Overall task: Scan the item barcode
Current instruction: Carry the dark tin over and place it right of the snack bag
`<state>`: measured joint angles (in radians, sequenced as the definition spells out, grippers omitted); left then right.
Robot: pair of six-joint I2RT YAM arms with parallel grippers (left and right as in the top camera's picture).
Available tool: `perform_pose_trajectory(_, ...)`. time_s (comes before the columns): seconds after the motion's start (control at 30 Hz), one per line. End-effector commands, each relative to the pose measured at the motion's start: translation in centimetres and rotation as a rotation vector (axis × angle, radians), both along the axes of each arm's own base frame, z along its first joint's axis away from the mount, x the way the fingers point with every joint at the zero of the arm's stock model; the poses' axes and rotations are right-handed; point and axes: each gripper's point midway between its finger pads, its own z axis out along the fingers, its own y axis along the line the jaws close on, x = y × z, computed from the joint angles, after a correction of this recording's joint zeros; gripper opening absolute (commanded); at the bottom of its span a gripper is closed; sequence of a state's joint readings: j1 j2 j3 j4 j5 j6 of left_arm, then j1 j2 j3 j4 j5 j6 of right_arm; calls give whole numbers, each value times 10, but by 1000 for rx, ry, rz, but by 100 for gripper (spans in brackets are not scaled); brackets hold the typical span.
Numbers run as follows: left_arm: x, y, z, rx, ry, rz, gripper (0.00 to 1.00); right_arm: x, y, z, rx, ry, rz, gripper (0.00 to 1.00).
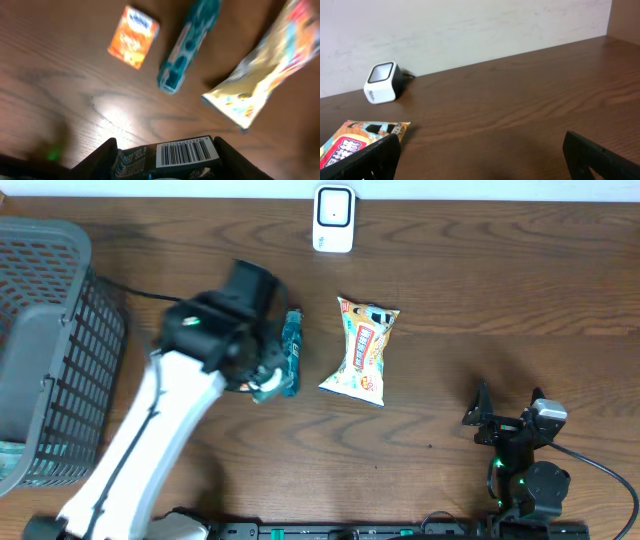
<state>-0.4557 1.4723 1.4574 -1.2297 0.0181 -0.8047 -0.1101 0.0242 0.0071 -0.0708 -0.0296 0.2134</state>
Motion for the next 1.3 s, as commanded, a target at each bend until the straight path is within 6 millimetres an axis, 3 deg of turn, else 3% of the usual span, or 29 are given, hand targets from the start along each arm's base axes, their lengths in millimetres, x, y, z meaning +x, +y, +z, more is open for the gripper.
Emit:
perform_pose_trajectory(0.0, -3, -24, -42, 66, 85, -19, 45, 0, 1, 0, 10, 0, 1, 99)
perform_pose_trajectory(0.1, -2, -57, -67, 81, 102, -99, 45, 0, 1, -1, 10, 0, 1, 99)
perform_pose_trajectory(0.27, -6, -101, -91, 81, 87, -209, 45, 0, 1, -1, 10, 0, 1, 99)
perform_pose_trajectory(0.33, 1, -131, -99, 44, 28, -275, 45, 0, 1, -1, 10, 0, 1, 99)
perform_pose_trajectory(0.43, 20, -167, -95, -33, -95, -354, 45, 0, 1, -1, 10, 0, 1, 99)
perform_pose_trajectory(0.6, 60, -221, -72, -161, -348, -470, 47, 0, 1, -1, 10, 0, 1, 99)
perform_pose_trajectory(0.73, 66, -228, -89, -144, -349, -504, 53, 0, 1, -1, 10, 0, 1, 99)
perform_pose_trajectory(0.87, 58, -231, -132, -100, -268, -524, 54, 0, 1, -1, 10, 0, 1, 99)
perform_pose_trajectory(0.97, 52, -237, -140, -80, -261, -634, 65, 0, 1, -1, 10, 0, 1, 99)
perform_pose_trajectory(1.07, 59, -237, -104, -56, -317, -730, 89, 0, 1, -1, 10, 0, 1, 99)
perform_pose_trajectory(1.1, 66, -234, -68, -61, -366, -745, 96, 0, 1, 0, 10, 0, 1, 99)
perform_pose_trajectory(1.17, 75, -228, -23, -74, -435, -744, 97, 0, 1, -1, 10, 0, 1, 99)
perform_pose_trajectory(1.2, 82, -219, 10, -79, -493, -738, 98, 0, 1, 0, 10, 0, 1, 99)
perform_pose_trajectory(1.27, 100, -182, 73, -40, -624, -649, 99, 0, 1, -1, 10, 0, 1, 99)
